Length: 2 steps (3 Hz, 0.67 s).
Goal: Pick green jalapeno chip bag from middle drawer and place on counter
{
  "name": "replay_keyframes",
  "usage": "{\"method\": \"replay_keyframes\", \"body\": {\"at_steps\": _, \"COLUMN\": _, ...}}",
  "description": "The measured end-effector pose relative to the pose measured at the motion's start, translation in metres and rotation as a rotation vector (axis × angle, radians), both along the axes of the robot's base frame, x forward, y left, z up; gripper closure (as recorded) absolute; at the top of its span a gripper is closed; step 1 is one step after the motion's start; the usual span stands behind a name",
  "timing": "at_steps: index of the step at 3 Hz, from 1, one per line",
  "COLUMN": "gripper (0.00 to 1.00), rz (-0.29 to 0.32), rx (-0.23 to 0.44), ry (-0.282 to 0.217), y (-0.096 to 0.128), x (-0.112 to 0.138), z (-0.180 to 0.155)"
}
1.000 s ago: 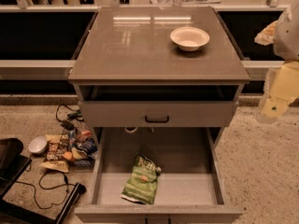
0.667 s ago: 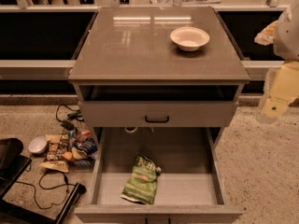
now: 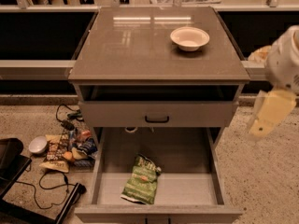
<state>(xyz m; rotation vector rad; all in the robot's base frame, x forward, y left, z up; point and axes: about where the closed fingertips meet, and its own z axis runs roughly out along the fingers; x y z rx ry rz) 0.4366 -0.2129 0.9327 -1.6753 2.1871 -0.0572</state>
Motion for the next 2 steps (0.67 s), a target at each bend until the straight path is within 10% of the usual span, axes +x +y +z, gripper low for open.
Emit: {"method": "replay_keyframes", "body": {"at_steps": 2, "gripper": 0.00, "rz": 0.053, "rx": 0.249, "ry": 0.011, "y": 0.021, "x": -0.030, "z": -0.143}}
